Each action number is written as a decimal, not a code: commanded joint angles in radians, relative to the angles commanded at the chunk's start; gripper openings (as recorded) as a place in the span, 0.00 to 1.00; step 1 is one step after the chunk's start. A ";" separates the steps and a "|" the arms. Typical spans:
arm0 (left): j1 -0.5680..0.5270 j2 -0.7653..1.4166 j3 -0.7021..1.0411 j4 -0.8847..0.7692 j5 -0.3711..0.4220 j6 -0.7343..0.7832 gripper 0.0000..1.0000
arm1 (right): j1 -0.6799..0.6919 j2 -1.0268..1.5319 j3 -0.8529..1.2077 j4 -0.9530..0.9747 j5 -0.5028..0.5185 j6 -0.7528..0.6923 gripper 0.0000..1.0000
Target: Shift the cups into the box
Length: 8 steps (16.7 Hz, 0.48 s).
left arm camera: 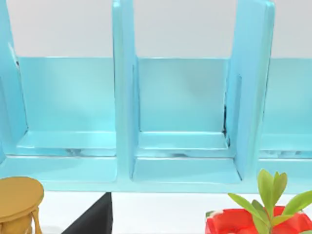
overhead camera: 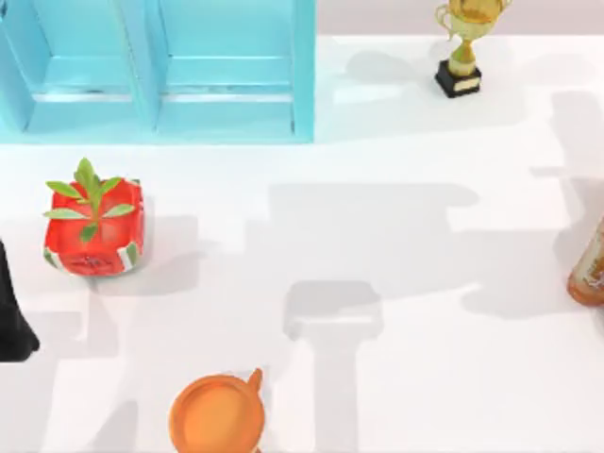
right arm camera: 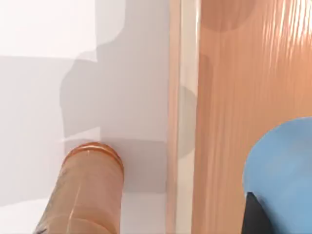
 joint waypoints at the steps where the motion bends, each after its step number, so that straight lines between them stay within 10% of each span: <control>1: 0.000 0.000 0.000 0.000 0.000 0.000 1.00 | -0.068 -0.045 -0.050 -0.005 -0.004 -0.068 0.00; 8: 0.000 0.000 0.000 0.000 0.000 0.000 1.00 | -0.257 -0.201 -0.220 -0.020 -0.018 -0.257 0.00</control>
